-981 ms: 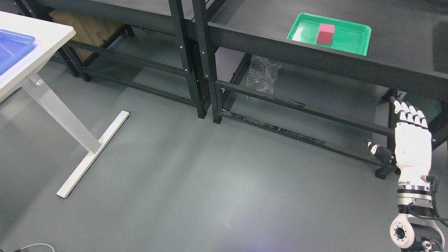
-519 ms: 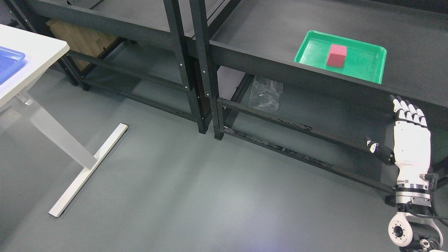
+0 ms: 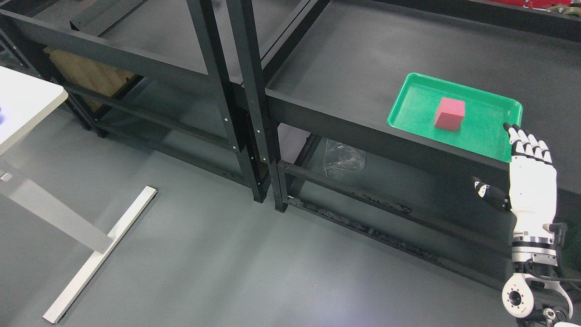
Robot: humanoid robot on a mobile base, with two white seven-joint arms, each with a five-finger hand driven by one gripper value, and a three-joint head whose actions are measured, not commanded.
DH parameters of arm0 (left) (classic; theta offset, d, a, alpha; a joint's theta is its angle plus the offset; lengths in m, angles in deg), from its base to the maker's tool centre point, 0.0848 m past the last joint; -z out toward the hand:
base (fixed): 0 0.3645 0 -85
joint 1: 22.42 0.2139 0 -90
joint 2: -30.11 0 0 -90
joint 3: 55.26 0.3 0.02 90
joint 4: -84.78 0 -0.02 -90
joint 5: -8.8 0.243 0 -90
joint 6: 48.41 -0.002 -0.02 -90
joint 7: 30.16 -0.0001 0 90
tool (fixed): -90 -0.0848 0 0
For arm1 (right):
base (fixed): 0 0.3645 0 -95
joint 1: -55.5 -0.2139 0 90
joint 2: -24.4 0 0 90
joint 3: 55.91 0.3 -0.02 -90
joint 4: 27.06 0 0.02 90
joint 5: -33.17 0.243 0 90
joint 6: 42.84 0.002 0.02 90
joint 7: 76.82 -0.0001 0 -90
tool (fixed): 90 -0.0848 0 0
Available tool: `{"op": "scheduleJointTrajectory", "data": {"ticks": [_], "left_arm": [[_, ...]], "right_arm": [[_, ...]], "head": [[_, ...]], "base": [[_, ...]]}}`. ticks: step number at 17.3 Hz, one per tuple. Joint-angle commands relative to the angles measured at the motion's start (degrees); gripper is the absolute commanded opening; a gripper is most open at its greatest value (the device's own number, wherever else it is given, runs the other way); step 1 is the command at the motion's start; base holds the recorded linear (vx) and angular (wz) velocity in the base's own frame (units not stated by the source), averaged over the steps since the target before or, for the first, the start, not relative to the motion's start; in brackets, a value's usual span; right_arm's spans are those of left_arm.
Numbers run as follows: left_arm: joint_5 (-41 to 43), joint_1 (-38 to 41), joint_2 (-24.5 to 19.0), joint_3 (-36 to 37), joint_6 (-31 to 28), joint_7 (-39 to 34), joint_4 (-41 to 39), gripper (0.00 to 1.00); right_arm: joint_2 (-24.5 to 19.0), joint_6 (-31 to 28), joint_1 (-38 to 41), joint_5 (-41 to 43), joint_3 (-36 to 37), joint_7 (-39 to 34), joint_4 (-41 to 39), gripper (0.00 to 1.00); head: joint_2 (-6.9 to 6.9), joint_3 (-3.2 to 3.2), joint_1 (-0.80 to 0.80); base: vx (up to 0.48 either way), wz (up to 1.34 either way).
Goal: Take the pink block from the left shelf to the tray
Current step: 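Drive toward the green tray on the shelf, right hand beside it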
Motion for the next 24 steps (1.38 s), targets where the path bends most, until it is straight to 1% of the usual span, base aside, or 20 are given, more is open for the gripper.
{"op": "scheduleJointTrajectory", "data": {"ticks": [1,5,7,10,11,16,19,21,24], "left_arm": [[0.09,-1.84,-1.00,0.00,0.02,-0.02,-1.00,1.00],[0.00,-1.84,-1.00,0.00,0.02,-0.02,-1.00,1.00],[0.00,-1.84,-1.00,0.00,0.02,-0.02,-1.00,1.00],[0.00,-1.84,-1.00,0.00,0.02,-0.02,-1.00,1.00],[0.00,-1.84,-1.00,0.00,0.02,-0.02,-1.00,1.00],[0.09,-1.84,-1.00,0.00,0.02,-0.02,-1.00,1.00],[0.00,-1.84,-1.00,0.00,0.02,-0.02,-1.00,1.00],[0.00,-1.84,-1.00,0.00,0.02,-0.02,-1.00,1.00],[0.00,-1.84,-1.00,0.00,0.02,-0.02,-1.00,1.00]], "right_arm": [[-0.11,-0.07,-0.31,0.01,-0.11,-0.22,0.06,0.99],[0.33,-0.07,-0.05,0.01,-0.20,-1.09,0.06,0.99],[0.34,-0.07,0.04,0.01,-0.29,-3.02,0.24,0.99],[0.34,-0.16,0.21,-0.08,-0.81,-8.63,0.41,0.99],[0.34,-0.24,0.30,0.00,-0.82,-9.35,0.41,0.99],[1.04,-0.25,1.35,0.01,-0.73,-9.71,0.41,0.99],[3.05,-0.33,1.71,0.01,-0.82,-9.89,0.50,0.99],[3.24,-0.51,1.71,-0.17,-0.73,-10.23,0.50,0.99],[2.62,-1.65,1.80,-0.61,-0.64,-15.49,1.81,0.99]], "head": [[0.00,0.00,0.00],[0.00,0.00,0.00],[0.00,0.00,0.00],[0.00,0.00,0.00],[0.00,0.00,0.00],[0.00,0.00,0.00],[0.00,0.00,0.00],[0.00,0.00,0.00],[0.00,0.00,0.00]], "base": [[0.317,0.00],[0.275,0.00],[0.259,-0.03],[0.275,-0.03],[0.261,-0.03],[0.218,-0.07],[0.188,-0.05],[0.138,-0.03],[0.103,0.00]]}}
